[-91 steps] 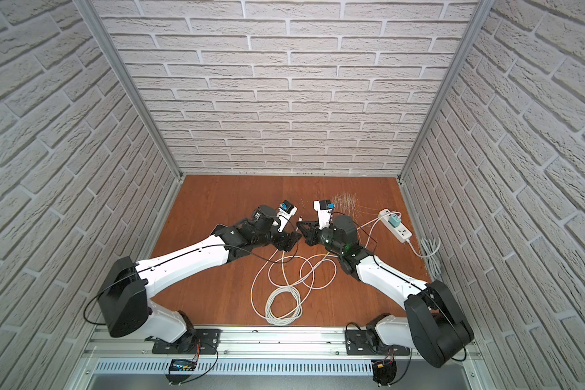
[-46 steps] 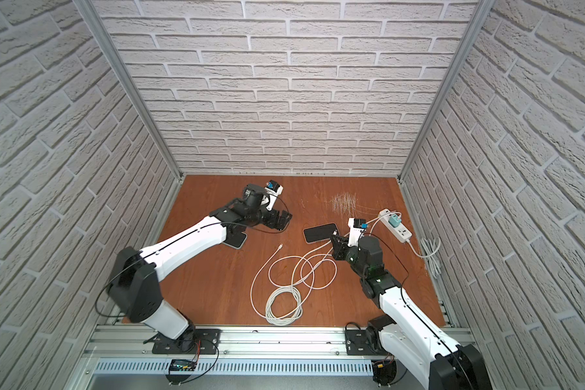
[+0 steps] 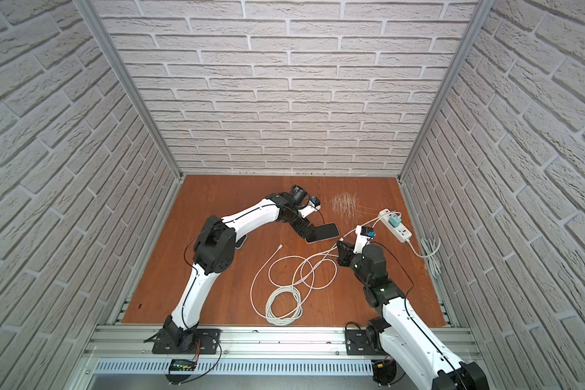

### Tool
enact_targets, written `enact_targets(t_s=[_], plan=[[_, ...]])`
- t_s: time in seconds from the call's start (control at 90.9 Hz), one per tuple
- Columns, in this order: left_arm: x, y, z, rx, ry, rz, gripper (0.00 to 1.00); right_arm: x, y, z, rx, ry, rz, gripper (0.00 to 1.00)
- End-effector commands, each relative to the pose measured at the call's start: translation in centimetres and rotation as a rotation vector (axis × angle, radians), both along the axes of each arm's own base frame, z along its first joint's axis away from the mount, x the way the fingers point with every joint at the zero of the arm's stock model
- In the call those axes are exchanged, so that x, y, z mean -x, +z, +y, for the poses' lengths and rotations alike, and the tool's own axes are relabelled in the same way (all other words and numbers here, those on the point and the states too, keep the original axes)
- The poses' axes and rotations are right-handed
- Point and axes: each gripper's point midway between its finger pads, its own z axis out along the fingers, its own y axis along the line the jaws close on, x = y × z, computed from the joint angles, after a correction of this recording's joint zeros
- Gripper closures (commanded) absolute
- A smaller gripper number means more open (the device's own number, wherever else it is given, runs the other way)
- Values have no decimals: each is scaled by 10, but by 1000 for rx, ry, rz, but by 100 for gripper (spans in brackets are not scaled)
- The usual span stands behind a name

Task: Plug the charging cable into the phone
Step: Pick up the phone at the center of the board.

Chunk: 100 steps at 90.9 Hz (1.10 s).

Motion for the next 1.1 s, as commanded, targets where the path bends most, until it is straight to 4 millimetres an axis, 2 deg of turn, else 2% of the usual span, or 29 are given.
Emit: enact_targets(t_s=[0.0, 0.143, 0.473, 0.781, 1.089], plan=[[13, 5, -8, -5, -111, 34, 2, -3, 5, -2, -17, -13, -29, 97], [21, 2, -20, 25, -180, 52, 2, -3, 5, -3, -20, -14, -32, 97], [16, -29, -31, -102, -234, 2, 2, -3, 5, -3, -24, -13, -33, 97], [17, -39, -42, -105, -259, -7, 2, -3, 5, -3, -25, -13, -33, 97], [27, -81, -36, -308, -326, -52, 2, -3, 5, -3, -27, -14, -34, 97]])
